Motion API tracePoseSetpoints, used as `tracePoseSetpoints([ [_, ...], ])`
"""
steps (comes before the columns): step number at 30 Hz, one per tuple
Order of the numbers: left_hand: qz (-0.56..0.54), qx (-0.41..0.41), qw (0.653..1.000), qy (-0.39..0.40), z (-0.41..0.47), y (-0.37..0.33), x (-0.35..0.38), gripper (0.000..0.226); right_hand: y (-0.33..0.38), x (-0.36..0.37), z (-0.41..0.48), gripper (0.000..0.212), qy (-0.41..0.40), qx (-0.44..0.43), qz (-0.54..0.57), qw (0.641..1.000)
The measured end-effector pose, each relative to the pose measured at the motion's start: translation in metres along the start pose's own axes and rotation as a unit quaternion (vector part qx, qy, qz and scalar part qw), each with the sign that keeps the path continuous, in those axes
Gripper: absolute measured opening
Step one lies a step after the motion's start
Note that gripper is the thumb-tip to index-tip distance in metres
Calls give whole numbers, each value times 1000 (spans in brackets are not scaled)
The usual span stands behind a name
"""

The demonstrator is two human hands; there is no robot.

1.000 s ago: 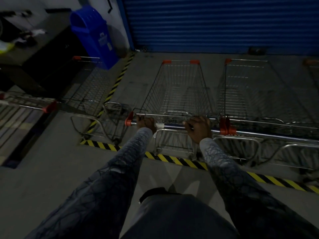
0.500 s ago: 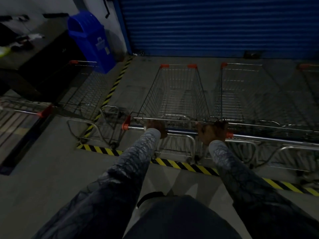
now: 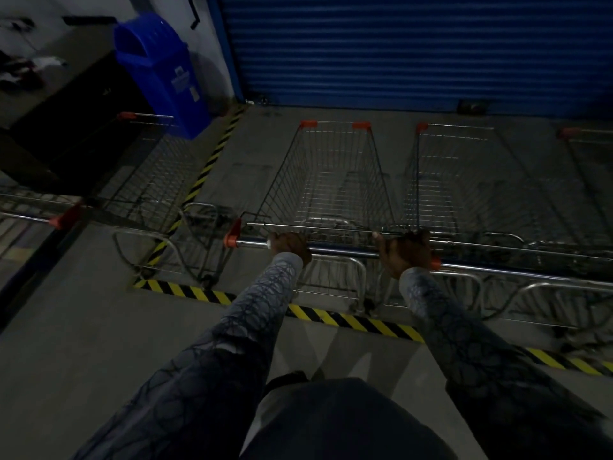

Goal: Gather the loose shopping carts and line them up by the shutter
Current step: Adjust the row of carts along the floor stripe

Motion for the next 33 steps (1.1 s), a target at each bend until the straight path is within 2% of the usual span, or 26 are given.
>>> tracePoseSetpoints([
  [2, -10, 3, 1000, -13, 2, 1, -2, 48, -1, 5, 4, 82, -2, -6, 12, 1000],
  [4, -15, 3, 999, -36, 3, 2, -3, 44, -2, 6, 3, 92, -51, -31, 50, 997],
  [5, -14, 3, 999, -51, 3, 2, -3, 42, -4, 5, 1, 93, -88, -35, 59, 994],
  [7, -12, 5, 997, -75, 4, 1, -2, 40, -7, 8, 0, 86, -113, -34, 44, 992],
  [9, -7, 6, 996, -86, 6, 1, -1, 41, -7, 12, 2, 82, -84, -25, 4, 996],
  [14, -7, 9, 996, -94, 11, 1, -2, 36, -11, 28, 11, 106, 2, -4, 36, 999],
  [17, -8, 9, 995, -103, 11, 1, -2, 35, -9, 26, 12, 104, -23, -17, -8, 1000],
  [23, -2, 9, 995, -103, 10, 2, -3, 40, -6, 4, -3, 74, -145, -49, 15, 988],
  [26, 12, 11, 997, -78, 10, -1, -1, 47, -3, -4, -10, 56, -186, -64, 39, 980],
  [30, 99, 19, 991, -89, 1, -13, -2, 81, 3, 9, 4, 68, -133, -69, 56, 987],
  [33, 88, 52, 985, -136, -12, -29, -7, 95, 23, 0, 2, 61, -187, -83, 25, 979],
])
Point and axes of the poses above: each hand's wrist, its own z-axis towards the middle knuckle, its own x-axis out of the palm, y = z × x, the point moved 9 cm from there along z, towards the middle knuckle, and after that the axes turned 13 degrees about y, right-handed, at the moved point
